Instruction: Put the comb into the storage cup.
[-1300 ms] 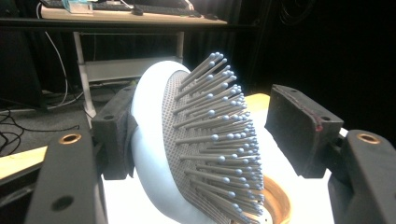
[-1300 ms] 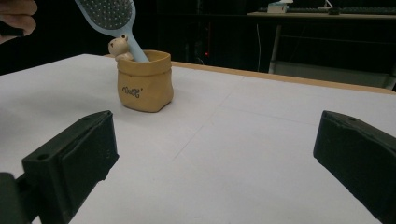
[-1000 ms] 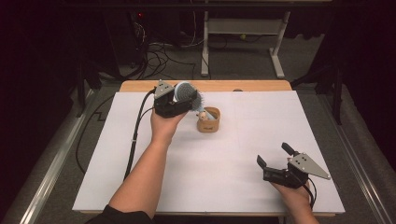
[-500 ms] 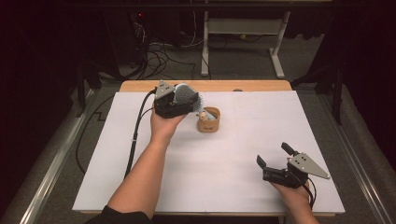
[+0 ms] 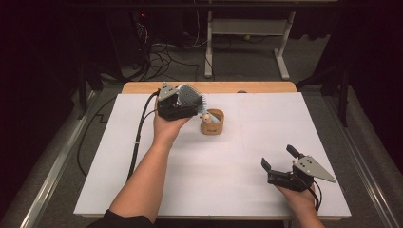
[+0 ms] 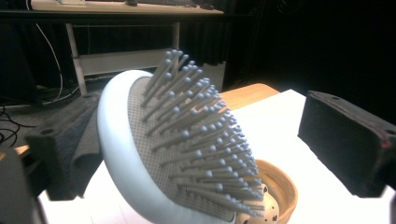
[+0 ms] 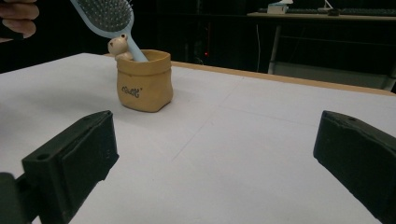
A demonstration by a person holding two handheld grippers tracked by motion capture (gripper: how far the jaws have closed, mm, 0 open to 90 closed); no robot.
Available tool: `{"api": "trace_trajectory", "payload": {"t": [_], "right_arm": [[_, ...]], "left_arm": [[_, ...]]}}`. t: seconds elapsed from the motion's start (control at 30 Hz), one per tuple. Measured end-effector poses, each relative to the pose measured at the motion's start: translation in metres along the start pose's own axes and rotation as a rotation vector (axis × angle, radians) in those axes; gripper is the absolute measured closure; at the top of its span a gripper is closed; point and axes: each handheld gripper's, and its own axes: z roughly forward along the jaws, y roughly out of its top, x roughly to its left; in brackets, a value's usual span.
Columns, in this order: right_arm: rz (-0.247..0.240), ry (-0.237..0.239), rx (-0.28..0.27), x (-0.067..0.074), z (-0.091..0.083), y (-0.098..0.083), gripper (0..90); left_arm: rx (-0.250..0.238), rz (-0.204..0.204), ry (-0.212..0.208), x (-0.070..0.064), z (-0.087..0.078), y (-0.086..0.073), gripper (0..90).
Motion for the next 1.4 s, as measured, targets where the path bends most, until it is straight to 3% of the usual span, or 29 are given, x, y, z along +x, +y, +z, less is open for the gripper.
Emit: {"api": "trace_trajectory", "payload": {"t": [0.33, 1.13, 1.4], "right_arm": [[0.000, 0.000, 0.001, 0.000, 0.000, 0.000, 0.0], [-0.004, -0.002, 0.000, 0.001, 0.001, 0.000, 0.0], [-0.004, -0.002, 0.002, 0.001, 0.001, 0.000, 0.0]], "left_arm": [[0.003, 0.007, 0.000, 0.001, -0.001, -0.001, 0.5], [0.002, 0.009, -0.008, 0.007, -0.011, -0.005, 0.4], [0.022, 0.020, -0.009, 0.009, -0.014, -0.016, 0.3]]}}
